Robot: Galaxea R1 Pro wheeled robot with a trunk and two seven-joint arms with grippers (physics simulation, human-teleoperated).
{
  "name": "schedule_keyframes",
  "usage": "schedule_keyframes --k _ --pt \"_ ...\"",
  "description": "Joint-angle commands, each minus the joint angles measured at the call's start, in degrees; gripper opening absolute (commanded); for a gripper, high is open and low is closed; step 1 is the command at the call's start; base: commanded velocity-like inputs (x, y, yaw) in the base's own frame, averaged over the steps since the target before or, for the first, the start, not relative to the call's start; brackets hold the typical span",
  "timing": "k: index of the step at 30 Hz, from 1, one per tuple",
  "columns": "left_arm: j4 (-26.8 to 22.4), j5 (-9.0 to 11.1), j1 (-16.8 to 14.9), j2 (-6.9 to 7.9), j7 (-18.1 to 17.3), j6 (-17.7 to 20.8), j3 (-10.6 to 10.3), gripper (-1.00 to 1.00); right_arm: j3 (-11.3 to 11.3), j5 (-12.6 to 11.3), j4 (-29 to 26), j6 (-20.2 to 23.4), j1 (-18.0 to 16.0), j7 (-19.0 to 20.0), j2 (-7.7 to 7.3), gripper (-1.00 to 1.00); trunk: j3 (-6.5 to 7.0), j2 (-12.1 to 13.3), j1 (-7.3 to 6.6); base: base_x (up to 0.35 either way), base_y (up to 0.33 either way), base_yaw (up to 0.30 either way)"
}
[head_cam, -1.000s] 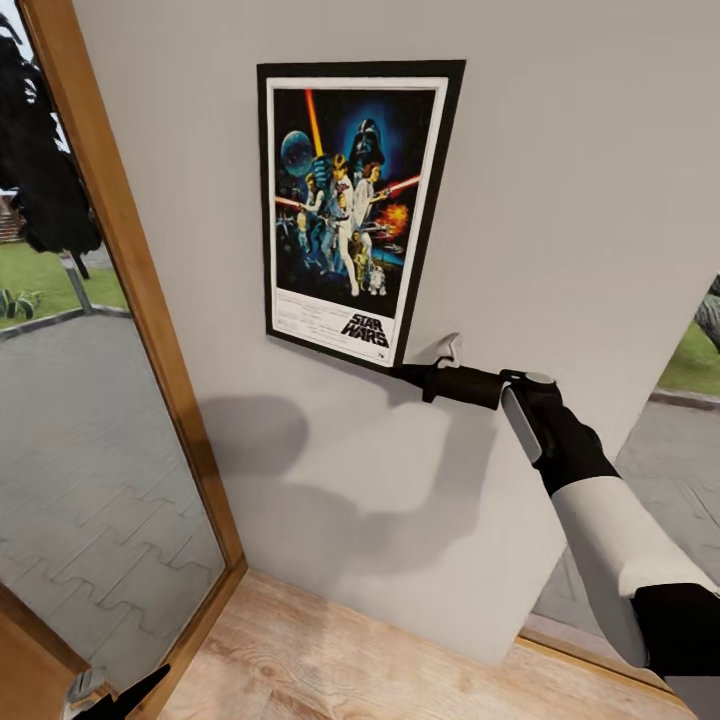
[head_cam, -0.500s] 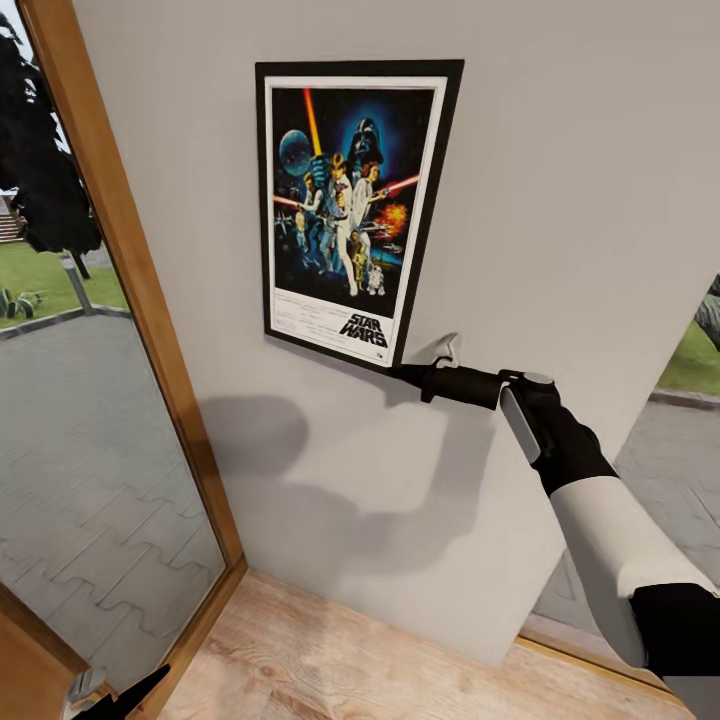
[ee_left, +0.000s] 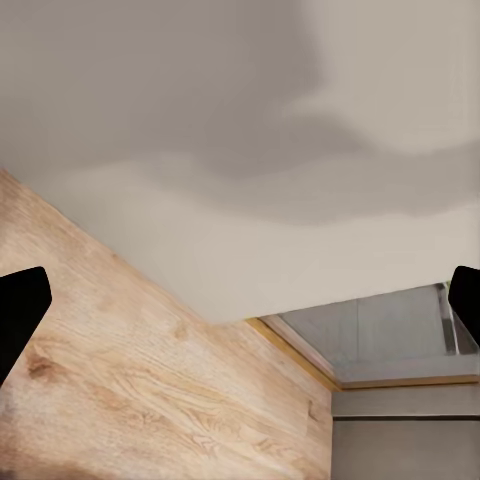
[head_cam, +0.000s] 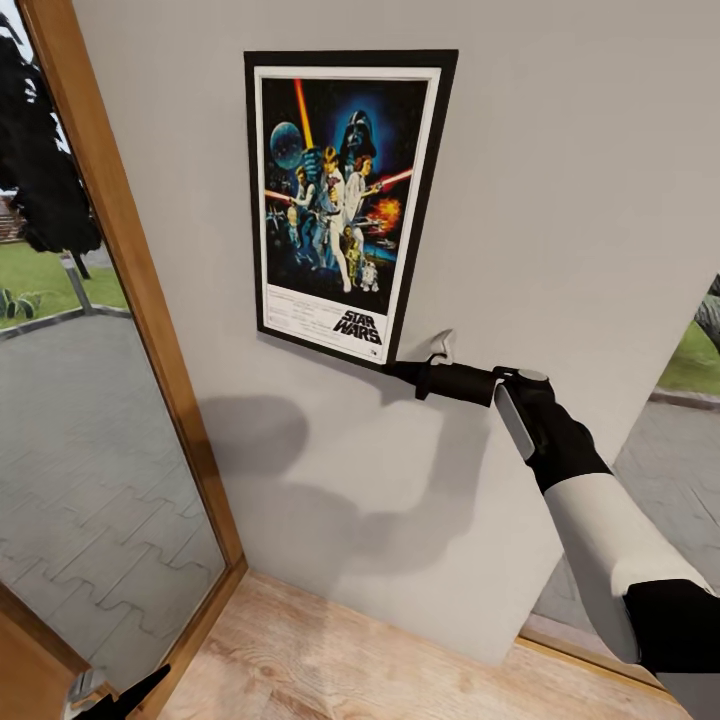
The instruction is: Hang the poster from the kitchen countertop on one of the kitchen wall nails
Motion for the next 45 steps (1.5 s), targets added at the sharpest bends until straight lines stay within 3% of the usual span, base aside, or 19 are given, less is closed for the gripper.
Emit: schedule_keyframes --k 1,45 --pt "-0.08 0.44 -0.04 0.04 -0.06 -0.22 -0.48 1.00 0.15 -0.65 0.00 0.62 -0.06 0.04 -0.06 -1.00 -0.13 -0.13 0.04 0.000 0.000 0.000" --pt "-0.17 0.45 -0.04 0.01 -0.19 -0.27 -0.65 1.00 0.89 -1.10 0.12 0.76 -0.09 0.02 -0.36 -1.00 -0.13 -0.13 0.04 0.000 0.000 0.000"
